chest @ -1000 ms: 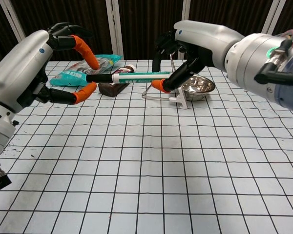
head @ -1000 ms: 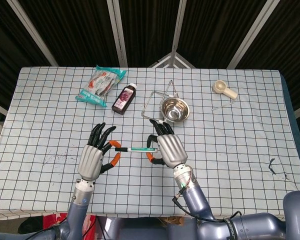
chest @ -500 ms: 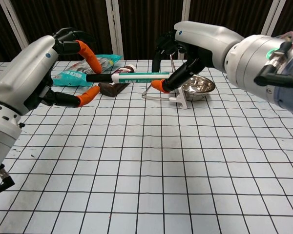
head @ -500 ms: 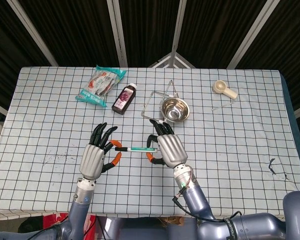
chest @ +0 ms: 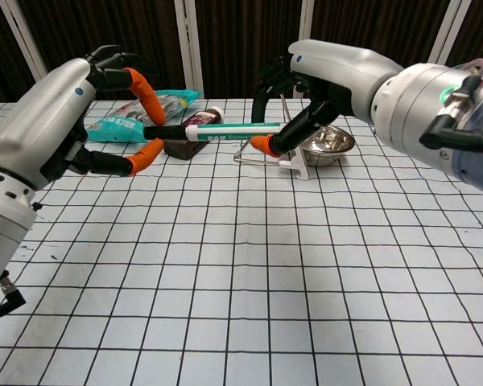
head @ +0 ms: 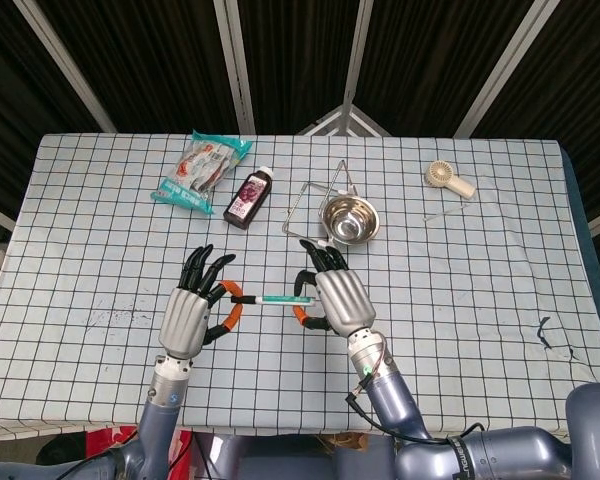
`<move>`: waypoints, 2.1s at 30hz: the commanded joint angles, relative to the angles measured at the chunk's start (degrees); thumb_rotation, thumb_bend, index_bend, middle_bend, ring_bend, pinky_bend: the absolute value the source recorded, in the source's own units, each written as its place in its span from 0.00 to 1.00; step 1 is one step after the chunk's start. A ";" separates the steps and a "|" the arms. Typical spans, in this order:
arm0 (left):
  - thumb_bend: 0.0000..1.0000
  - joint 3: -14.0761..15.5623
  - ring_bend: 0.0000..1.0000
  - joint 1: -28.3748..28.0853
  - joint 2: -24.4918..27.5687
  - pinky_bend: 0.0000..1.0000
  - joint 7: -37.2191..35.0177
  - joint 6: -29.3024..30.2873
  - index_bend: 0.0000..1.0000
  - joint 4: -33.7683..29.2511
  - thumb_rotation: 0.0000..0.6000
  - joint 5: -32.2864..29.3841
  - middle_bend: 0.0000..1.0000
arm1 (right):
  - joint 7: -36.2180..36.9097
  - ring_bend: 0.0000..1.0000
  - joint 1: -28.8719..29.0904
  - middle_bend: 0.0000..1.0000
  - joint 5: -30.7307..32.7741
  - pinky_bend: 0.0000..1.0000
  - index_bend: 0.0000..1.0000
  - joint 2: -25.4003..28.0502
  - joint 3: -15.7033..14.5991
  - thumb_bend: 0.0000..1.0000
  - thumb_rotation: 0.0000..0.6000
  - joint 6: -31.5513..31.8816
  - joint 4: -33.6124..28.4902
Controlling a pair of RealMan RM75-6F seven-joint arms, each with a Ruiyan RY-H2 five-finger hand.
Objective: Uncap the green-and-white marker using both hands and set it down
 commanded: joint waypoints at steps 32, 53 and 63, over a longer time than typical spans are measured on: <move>0.56 -0.55 0.00 -0.06 -1.19 0.00 -3.35 1.77 0.58 1.95 1.00 -1.19 0.22 | 3.87 0.12 -2.33 0.07 -2.33 0.08 0.63 1.55 -0.58 0.42 1.00 -0.41 -0.56; 0.56 3.94 0.00 6.86 6.66 0.00 -9.69 4.81 0.58 4.37 1.00 -3.44 0.22 | 12.04 0.12 -6.25 0.07 -3.99 0.08 0.63 3.38 -2.61 0.42 1.00 -3.46 4.20; 0.55 2.61 0.00 6.89 3.19 0.00 -27.60 -4.63 0.58 20.19 1.00 -10.92 0.21 | 16.17 0.12 -8.59 0.07 -8.78 0.08 0.64 1.48 -5.64 0.42 1.00 -4.07 7.66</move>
